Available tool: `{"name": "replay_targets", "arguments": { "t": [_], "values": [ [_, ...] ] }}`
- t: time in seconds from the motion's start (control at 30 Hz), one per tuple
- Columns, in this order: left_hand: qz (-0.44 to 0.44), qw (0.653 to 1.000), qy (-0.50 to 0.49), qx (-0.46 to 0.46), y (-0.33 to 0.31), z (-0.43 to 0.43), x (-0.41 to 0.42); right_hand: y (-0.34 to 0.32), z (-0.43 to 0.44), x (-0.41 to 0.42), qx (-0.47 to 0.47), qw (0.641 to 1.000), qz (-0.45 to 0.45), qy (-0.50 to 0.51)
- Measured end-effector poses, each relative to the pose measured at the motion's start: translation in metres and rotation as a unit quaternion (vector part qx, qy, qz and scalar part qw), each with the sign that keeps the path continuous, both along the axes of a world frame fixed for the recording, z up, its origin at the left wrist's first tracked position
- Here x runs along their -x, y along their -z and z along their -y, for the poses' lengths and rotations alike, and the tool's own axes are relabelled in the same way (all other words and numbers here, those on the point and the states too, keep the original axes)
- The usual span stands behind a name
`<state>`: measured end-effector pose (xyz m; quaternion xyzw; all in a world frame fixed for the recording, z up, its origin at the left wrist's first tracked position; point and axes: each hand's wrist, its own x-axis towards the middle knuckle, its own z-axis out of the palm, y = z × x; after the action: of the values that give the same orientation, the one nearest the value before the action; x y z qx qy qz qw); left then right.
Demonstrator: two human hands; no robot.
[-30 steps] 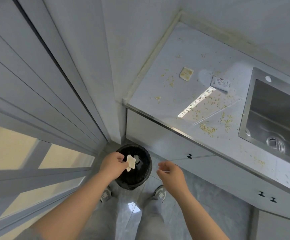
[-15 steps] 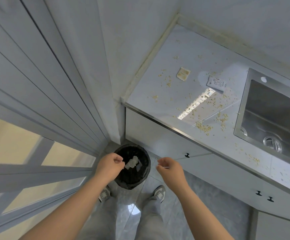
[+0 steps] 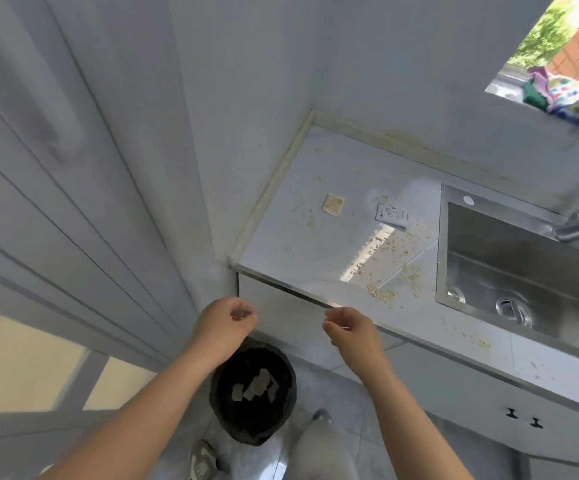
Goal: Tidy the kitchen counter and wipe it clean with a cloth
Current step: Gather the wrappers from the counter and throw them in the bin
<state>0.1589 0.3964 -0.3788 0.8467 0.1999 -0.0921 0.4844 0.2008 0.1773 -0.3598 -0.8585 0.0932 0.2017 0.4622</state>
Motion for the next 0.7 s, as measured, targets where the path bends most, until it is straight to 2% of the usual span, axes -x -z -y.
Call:
{"name": "replay_targets", "arguments": {
  "t": [0.23, 0.37, 0.53, 0.7],
  "values": [
    [0.047, 0.999, -0.014, -0.006, -0.019, 0.036, -0.077, -0.019, 0.045, -0.09, -0.018, 0.999, 0.042, 0.011],
    [0.036, 0.998, -0.023, -0.046, -0.023, 0.065, -0.13, -0.018, 0.086, -0.164, -0.003, 0.998, 0.059, -0.003],
    [0.015, 0.995, -0.045, -0.083, -0.016, 0.103, -0.202, -0.007, 0.135, -0.258, 0.066, 0.994, 0.086, -0.02],
    [-0.027, 0.988, -0.038, -0.148, -0.005, 0.131, -0.262, 0.018, 0.158, -0.321, 0.143, 0.982, 0.079, -0.095]
  ]
}}
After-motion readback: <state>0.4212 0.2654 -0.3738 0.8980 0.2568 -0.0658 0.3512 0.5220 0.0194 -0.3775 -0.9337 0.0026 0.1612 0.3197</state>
